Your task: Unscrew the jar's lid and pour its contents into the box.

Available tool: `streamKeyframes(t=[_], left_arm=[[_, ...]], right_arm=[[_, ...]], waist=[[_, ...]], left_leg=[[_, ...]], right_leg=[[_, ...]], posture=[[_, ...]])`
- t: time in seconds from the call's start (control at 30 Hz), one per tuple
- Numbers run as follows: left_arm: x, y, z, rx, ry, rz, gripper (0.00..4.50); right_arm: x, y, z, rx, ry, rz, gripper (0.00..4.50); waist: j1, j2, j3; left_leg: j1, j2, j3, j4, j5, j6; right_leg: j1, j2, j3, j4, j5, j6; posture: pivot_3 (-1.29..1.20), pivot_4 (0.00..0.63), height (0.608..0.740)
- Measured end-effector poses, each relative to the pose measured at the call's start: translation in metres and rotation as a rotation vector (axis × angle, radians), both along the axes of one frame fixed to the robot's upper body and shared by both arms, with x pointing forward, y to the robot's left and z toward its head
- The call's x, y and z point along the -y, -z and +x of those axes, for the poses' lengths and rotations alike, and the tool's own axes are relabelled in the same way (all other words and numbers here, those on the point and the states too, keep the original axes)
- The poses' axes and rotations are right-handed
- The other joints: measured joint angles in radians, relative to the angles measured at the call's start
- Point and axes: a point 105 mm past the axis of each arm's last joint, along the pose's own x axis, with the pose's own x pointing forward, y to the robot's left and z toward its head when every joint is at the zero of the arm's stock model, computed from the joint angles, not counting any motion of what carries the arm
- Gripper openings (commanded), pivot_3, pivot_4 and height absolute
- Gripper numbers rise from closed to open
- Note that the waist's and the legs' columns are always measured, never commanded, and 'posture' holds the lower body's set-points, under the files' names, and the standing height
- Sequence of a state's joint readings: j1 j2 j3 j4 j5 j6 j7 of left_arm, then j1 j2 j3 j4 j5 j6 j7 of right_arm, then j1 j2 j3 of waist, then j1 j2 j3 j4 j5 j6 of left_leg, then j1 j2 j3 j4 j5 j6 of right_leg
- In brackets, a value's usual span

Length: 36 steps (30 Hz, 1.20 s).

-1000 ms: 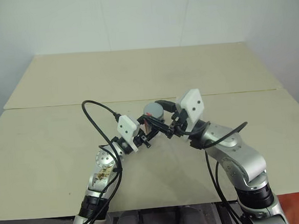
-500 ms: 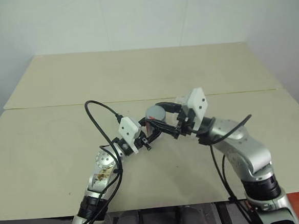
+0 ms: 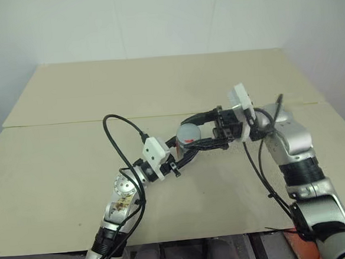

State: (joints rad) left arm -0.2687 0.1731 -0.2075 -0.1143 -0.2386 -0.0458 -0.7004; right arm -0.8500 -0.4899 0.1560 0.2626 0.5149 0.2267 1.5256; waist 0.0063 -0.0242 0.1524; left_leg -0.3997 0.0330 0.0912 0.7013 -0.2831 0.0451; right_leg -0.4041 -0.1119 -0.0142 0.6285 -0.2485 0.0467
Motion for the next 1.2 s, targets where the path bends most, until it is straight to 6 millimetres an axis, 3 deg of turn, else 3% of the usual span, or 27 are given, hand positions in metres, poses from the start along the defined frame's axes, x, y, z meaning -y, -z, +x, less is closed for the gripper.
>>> streamKeyframes(t=[0.3,0.53,0.57,0.63,0.67,0.77,1.07,1.2], left_arm=[[-0.004,0.006,0.004,-0.022,-0.029,0.001,1.93],[-0.006,0.007,0.005,-0.025,-0.048,0.004,1.93],[-0.007,0.006,0.006,-0.025,-0.057,-0.001,1.93],[-0.006,0.005,0.006,-0.023,-0.053,-0.005,1.93],[-0.002,0.005,0.004,-0.023,-0.042,-0.010,1.93],[0.003,0.005,0.002,-0.024,-0.025,-0.014,1.93],[-0.001,0.011,0.001,-0.041,-0.038,-0.001,1.93],[-0.005,0.010,0.006,-0.033,-0.088,0.000,1.93]], right_arm=[[-0.012,0.001,0.013,0.028,-0.087,-0.095,2.79],[-0.014,0.003,0.017,0.032,-0.102,-0.064,2.79],[-0.015,0.002,0.019,0.023,-0.098,-0.044,3.50],[-0.018,0.001,0.019,0.018,-0.103,-0.018,3.96],[-0.019,0.000,0.017,0.019,-0.112,-0.010,4.41],[-0.012,-0.011,0.014,0.023,-0.113,0.075,4.49],[0.039,-0.029,0.005,0.183,0.176,0.224,4.49],[0.041,-0.034,-0.005,0.186,0.448,0.282,4.49]], waist=[[0.000,0.000,0.000],[-0.001,0.000,0.000],[0.000,0.000,0.000],[-0.001,0.000,0.000],[-0.001,0.000,0.000],[0.007,0.000,0.000],[0.009,0.000,0.000],[0.004,0.000,0.000]], left_leg=[[-0.001,0.001,0.000,0.000,0.003,-0.005],[-0.001,0.002,0.000,0.000,0.002,-0.004],[-0.001,0.002,0.000,0.000,0.002,-0.004],[-0.001,0.002,0.000,0.000,0.002,-0.004],[-0.001,0.002,0.000,0.000,0.003,-0.004],[-0.004,0.002,0.000,0.001,0.003,-0.005],[-0.005,0.002,0.000,0.001,0.003,-0.005],[-0.005,0.002,0.000,0.001,0.003,-0.005]], right_leg=[[0.000,-0.001,-0.001,0.001,0.000,0.000],[0.000,-0.001,-0.001,0.001,0.000,0.000],[0.000,-0.001,-0.001,0.001,0.000,0.000],[-0.001,-0.001,0.000,0.001,0.000,0.000],[-0.001,-0.001,-0.001,0.002,0.000,0.000],[-0.001,-0.002,-0.002,0.002,0.001,0.000],[-0.002,-0.003,-0.003,0.001,0.001,0.002],[-0.002,-0.003,-0.001,0.001,0.001,0.002]], posture=[[0.00,0.150,0.740],[0.00,0.150,0.740],[0.00,0.150,0.740],[0.00,0.150,0.740],[0.00,0.150,0.740],[0.00,0.150,0.740],[0.00,0.150,0.740],[0.00,0.150,0.740]])
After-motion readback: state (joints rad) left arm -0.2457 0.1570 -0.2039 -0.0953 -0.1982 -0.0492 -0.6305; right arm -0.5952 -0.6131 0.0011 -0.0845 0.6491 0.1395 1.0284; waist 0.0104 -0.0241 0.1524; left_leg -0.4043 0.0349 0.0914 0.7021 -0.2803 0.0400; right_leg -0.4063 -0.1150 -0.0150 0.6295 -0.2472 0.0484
